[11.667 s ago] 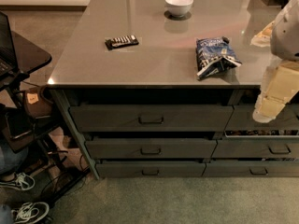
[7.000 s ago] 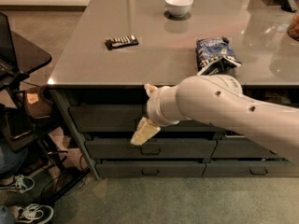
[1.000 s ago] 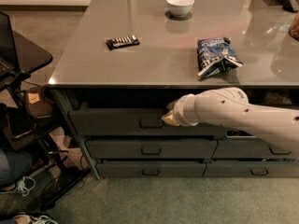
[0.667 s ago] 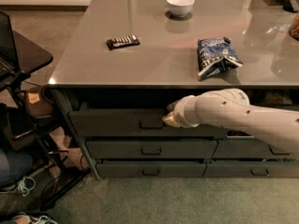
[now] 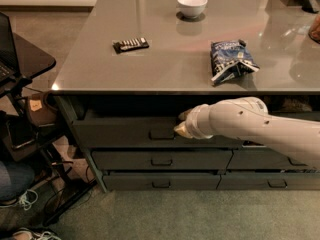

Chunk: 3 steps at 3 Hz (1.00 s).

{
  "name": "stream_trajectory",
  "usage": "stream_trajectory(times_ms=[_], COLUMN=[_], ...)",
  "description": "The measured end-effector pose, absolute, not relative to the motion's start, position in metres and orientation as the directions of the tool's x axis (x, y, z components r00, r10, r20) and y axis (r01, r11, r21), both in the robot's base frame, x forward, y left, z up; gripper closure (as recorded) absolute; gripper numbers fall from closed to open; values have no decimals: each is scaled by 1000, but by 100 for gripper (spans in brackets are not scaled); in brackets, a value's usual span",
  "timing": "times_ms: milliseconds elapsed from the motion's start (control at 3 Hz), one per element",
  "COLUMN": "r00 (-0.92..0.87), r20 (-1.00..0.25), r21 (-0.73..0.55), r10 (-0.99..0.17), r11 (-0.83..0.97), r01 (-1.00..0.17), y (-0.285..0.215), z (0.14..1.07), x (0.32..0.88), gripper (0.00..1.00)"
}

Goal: Open top drawer

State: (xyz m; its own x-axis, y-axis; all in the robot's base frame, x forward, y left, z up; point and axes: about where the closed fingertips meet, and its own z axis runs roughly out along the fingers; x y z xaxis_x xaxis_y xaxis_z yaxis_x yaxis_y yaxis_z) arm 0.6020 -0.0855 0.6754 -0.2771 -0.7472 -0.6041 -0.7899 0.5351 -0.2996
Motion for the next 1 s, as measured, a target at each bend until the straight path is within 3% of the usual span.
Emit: stream_trajectory(times_ms=[1000], r00=[-279], r20=[-604], r21=[-297], r10=[-746], r11=[536], r01=[-790], y=[-85], z=[678], x=[593], gripper=[100])
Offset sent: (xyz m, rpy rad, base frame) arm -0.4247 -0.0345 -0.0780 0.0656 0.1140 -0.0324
